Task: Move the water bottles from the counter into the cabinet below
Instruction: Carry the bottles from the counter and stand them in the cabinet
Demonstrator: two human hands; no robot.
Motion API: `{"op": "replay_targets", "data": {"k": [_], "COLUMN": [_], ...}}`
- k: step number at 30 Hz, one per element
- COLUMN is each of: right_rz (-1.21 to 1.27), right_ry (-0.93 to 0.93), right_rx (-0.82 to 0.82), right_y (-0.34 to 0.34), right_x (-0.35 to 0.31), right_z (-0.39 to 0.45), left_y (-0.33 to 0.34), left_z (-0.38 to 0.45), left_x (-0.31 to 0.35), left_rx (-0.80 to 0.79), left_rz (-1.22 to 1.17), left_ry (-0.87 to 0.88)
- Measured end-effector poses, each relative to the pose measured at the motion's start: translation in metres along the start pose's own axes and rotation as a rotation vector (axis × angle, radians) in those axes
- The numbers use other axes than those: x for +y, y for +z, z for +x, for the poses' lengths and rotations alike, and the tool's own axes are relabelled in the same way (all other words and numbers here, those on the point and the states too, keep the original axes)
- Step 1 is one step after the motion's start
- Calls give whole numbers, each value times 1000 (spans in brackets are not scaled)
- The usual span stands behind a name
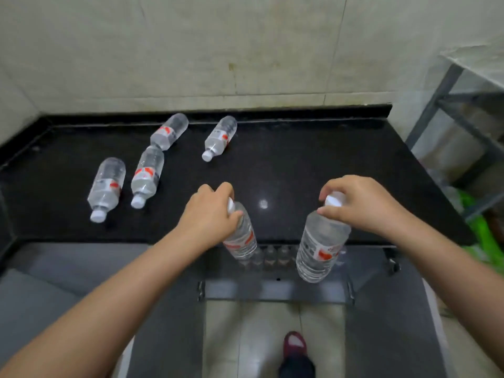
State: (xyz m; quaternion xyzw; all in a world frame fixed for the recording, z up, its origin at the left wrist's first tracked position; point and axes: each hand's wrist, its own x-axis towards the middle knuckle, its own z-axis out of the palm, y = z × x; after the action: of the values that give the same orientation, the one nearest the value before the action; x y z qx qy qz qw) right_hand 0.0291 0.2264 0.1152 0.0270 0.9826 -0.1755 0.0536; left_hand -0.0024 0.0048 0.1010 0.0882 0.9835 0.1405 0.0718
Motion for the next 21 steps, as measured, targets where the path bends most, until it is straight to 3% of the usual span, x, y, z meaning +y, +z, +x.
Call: {"op": "replay_targets", "data": {"k": [5, 13, 21], "right_rz": [30, -73, 31], "right_ry": [-51, -99, -51], "right_rx": [-212, -552, -557], "right_y": [54, 184, 349], "right_x": [-27, -27, 6], "right_z": [-37, -30, 47], "left_y": [39, 160, 305], "left_z": [-42, -66, -4], "left_x": [-36, -104, -143], "left_rx": [-192, -498, -472], "left_rz": [14, 1, -92], "left_ry": [-98, -327, -488]}}
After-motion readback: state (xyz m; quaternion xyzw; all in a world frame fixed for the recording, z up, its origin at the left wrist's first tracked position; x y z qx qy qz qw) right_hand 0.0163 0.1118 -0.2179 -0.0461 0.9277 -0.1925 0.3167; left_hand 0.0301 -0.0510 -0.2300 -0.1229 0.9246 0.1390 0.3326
